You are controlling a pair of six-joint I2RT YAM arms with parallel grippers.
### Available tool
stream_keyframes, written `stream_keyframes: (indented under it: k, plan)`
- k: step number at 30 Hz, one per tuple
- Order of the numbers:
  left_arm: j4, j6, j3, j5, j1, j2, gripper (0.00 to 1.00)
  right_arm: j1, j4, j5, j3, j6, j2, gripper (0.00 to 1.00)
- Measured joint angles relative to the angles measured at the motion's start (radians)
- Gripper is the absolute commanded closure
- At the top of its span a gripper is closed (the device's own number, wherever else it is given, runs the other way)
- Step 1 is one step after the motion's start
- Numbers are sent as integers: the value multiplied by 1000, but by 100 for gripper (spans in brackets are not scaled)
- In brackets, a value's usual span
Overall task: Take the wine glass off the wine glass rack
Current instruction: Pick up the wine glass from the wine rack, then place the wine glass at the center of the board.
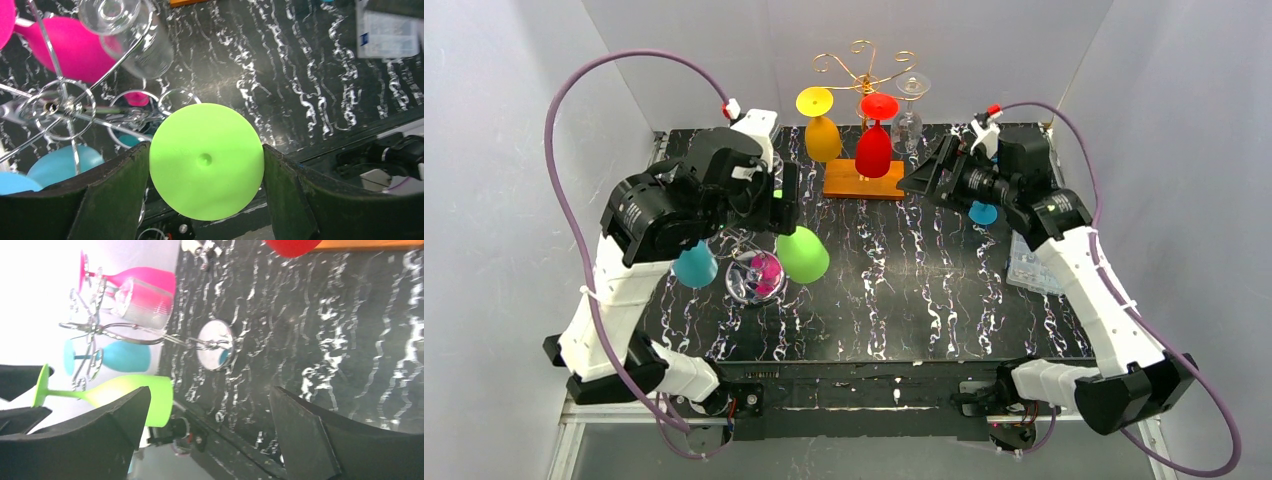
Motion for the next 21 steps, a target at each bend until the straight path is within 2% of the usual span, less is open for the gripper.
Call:
stream_keyframes:
  k: [8,15,21]
  plan:
    - [27,-44,163,51,0,135,57,60,348,-100,-327,261,-132,2]
    - [61,-85,223,57,0,176,57,140,591,-99,-463,431,-160,2]
    - [129,-129,212,49,0,172,56,154,787,-82,-572,564,-193,2]
